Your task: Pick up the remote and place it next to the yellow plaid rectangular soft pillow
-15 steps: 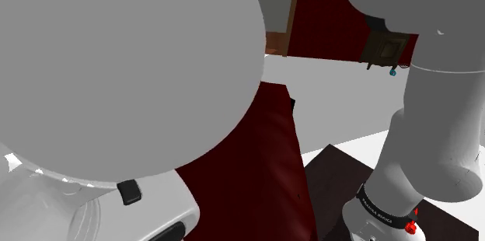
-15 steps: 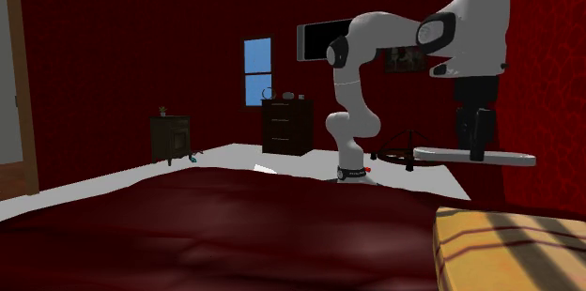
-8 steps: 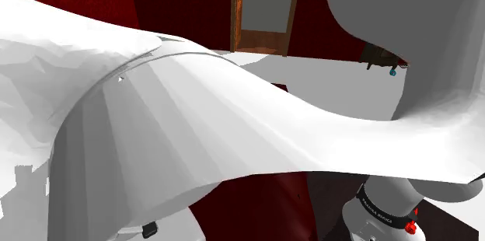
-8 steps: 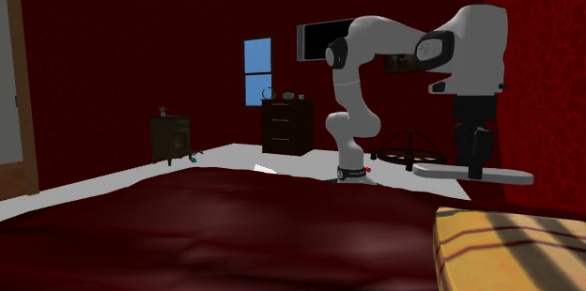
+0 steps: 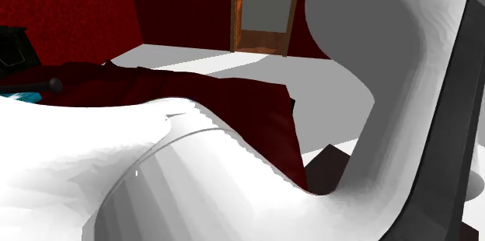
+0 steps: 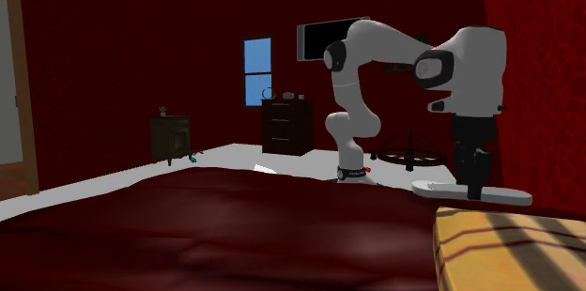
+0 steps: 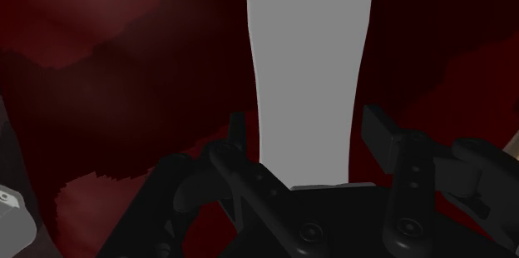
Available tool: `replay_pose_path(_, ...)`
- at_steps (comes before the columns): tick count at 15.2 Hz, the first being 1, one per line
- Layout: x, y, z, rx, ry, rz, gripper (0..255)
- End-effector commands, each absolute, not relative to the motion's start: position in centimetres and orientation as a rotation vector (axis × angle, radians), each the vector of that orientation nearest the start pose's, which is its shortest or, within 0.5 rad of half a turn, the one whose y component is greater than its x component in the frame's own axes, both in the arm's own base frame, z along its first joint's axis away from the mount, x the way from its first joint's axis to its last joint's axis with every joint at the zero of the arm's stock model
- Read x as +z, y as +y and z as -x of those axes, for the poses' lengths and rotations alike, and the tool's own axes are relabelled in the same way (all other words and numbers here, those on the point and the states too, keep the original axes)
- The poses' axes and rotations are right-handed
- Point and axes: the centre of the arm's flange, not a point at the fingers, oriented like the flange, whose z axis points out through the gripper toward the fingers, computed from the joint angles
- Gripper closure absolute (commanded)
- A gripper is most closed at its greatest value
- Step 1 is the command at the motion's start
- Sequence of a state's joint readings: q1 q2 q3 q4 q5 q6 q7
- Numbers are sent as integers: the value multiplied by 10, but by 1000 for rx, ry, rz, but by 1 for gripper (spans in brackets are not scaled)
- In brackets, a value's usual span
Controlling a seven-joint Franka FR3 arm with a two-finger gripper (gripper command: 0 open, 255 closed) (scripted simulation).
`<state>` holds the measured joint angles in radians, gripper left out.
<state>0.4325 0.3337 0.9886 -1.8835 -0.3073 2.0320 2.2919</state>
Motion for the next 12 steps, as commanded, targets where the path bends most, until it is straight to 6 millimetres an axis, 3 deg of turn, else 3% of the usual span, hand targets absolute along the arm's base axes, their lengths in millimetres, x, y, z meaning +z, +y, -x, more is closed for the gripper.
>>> replay_pose_path(1, 390, 586, -142, -2, 1159, 2940, 255)
replay_pose_path(9, 347, 586, -142, -2, 1159, 2940, 255)
replay_pose_path(12, 347, 586, -142, -2, 1159, 2940, 255)
